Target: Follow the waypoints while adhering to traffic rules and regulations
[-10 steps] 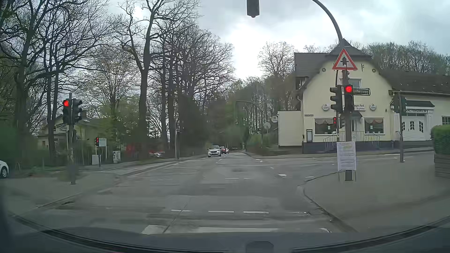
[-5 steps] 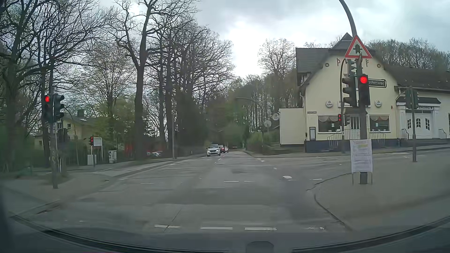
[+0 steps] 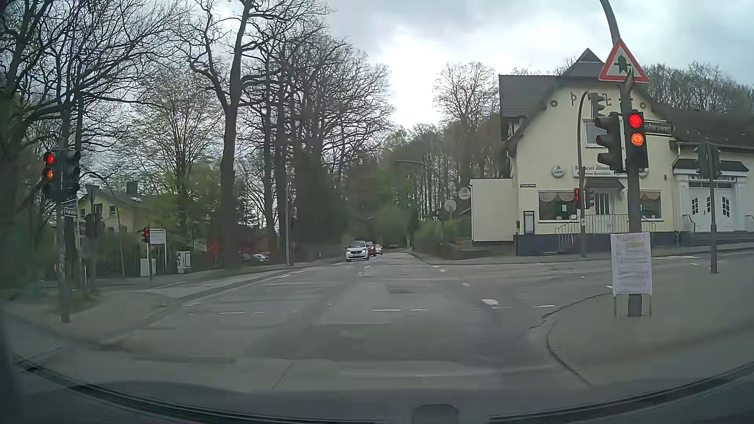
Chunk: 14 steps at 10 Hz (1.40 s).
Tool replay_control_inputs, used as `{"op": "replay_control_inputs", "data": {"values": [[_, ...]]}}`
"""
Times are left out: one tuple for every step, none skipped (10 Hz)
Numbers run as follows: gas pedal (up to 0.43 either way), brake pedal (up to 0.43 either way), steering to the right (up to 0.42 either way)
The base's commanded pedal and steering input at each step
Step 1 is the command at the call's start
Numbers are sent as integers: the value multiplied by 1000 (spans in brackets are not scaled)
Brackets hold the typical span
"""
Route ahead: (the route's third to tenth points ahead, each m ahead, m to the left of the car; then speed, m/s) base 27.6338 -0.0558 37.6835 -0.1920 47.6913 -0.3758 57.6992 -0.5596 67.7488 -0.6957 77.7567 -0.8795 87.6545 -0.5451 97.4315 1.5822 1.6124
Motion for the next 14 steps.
{"op": "replay_control_inputs", "data": {"values": [[0,6,-4],[0,6,-5],[0,6,-7],[189,6,-8],[197,6,-9],[197,6,-8],[197,6,-7],[197,6,-7],[197,6,-6],[197,6,-5],[197,6,-4],[197,6,-4],[189,6,-4],[189,6,-3]]}}
